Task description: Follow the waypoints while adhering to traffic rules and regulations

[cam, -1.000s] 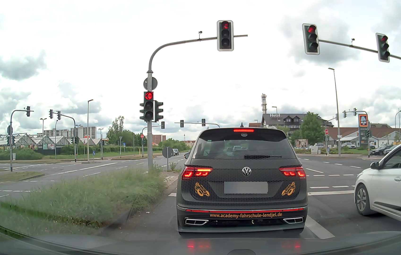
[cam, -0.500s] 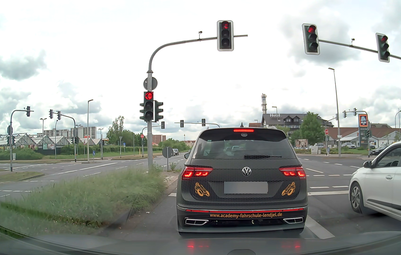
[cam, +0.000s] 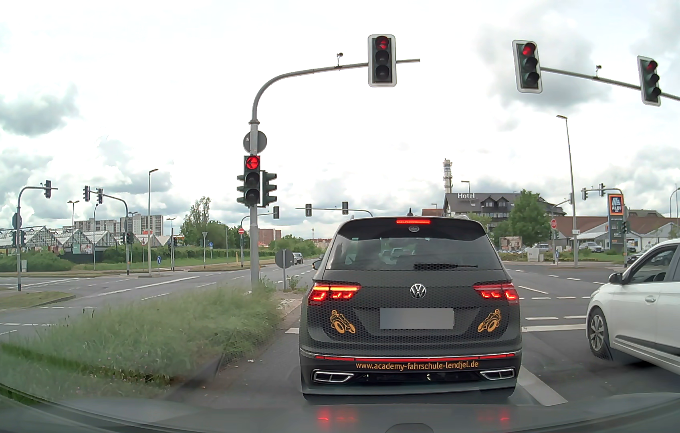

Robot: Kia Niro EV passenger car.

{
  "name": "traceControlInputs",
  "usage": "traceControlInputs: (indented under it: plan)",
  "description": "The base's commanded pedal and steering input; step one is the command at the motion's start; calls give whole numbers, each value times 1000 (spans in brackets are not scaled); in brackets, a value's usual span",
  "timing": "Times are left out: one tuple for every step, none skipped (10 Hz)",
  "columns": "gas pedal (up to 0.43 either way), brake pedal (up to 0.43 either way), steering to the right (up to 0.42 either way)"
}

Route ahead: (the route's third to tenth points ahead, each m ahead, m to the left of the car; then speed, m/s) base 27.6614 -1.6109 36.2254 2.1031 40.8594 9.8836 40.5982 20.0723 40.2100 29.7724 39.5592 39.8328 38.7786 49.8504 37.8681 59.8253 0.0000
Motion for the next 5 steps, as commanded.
traceControlInputs:
  plan:
    - [0,262,6]
    - [0,256,6]
    - [0,256,6]
    - [0,262,6]
    - [0,256,6]
